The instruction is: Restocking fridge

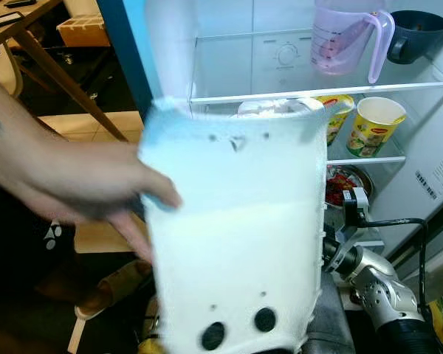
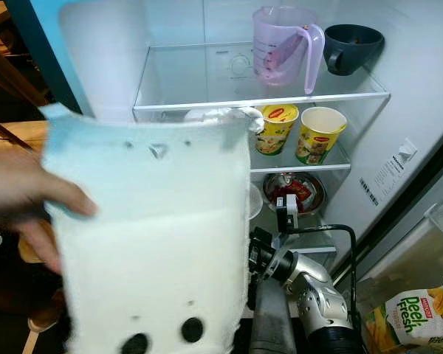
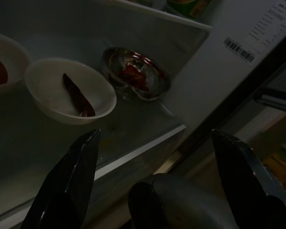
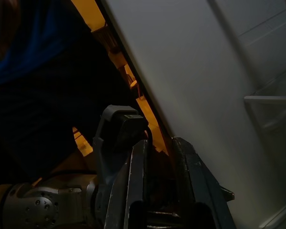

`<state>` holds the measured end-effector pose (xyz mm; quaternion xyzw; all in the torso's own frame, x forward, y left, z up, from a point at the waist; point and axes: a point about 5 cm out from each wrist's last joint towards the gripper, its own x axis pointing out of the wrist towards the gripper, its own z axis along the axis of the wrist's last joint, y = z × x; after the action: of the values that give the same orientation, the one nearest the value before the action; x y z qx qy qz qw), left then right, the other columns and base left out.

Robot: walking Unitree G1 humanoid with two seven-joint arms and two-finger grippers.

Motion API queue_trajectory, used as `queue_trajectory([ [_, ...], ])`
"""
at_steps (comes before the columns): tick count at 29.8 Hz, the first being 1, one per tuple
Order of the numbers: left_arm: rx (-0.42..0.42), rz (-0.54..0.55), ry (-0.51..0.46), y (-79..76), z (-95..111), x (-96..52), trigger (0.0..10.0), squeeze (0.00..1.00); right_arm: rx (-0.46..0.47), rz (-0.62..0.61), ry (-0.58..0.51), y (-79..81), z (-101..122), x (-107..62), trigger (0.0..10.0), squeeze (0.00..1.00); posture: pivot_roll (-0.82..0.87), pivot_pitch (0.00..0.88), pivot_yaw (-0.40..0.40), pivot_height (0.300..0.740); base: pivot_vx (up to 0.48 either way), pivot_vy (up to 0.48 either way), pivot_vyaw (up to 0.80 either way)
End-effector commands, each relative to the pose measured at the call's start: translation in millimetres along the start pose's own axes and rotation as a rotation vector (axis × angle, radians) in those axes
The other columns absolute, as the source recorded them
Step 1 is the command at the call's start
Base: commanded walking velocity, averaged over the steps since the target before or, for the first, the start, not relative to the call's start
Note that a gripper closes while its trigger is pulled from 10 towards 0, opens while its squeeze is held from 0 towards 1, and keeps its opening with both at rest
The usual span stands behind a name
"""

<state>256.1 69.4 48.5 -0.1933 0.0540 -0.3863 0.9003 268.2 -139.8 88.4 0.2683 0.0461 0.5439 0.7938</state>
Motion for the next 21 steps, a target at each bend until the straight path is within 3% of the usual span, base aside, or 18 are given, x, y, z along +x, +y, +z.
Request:
queue_trajectory([
  [1, -0.032, 0.005, 0.014, -6.9, -12.0, 1.0, 10.0, 0.0, -0.004, -0.021, 0.012, -1.5, -3.5, -1.4, 10.0, 0.0, -0.04, 0.071, 0.032, 0.439, 0.0, 0.0, 0.0],
  [15, -0.017, 0.101, 0.102, 18.4, -29.5, -24.1, 10.0, 0.0, 0.022, -0.162, 0.053, -14.8, -22.0, -16.9, 10.0, 0.0, -0.04, 0.075, 0.032, 0.439, 0.0, 0.0, 0.0],
  [21, -0.024, 0.178, 0.13, 33.8, -34.3, -38.1, 10.0, 0.0, 0.047, -0.285, 0.102, -24.7, -36.0, -29.4, 10.0, 0.0, -0.05, 0.074, 0.033, 0.439, 0.0, 0.0, 0.0],
])
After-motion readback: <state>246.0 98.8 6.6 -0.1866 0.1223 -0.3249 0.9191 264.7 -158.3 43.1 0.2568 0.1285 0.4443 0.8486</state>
